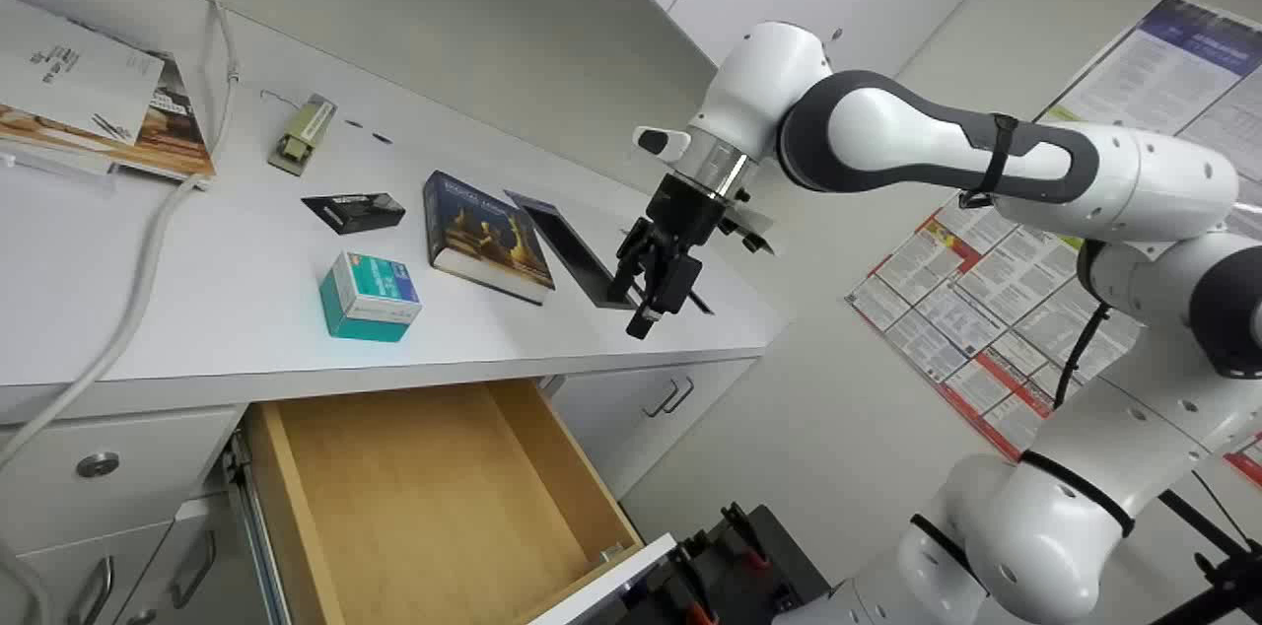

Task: Put the black box and pen in the drawer and then close the drawer

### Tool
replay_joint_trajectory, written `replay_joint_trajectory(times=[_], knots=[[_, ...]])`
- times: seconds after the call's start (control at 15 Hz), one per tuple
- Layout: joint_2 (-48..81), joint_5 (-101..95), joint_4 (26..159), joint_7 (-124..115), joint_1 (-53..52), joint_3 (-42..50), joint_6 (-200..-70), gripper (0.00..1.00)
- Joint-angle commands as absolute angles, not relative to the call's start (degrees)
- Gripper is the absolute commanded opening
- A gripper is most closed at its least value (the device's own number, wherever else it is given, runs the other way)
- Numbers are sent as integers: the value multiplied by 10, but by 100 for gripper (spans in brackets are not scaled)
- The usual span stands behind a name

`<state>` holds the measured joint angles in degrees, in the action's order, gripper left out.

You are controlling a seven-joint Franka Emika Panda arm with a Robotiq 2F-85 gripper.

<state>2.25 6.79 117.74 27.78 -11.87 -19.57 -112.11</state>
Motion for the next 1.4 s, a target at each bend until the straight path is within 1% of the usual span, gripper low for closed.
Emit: replay_joint_trajectory(times=[0.0, 0.6, 0.93, 1.27, 1.33], knots=[[23, 68, 1175, 277, -132, -183, -1119, 100], [23, 68, 1175, 277, -132, -183, -1119, 100], [79, -37, 1092, 386, -123, -167, -1096, 100], [134, -45, 993, 525, -120, -161, -1096, 100], [112, -44, 1039, 493, -120, -155, -1116, 100]])
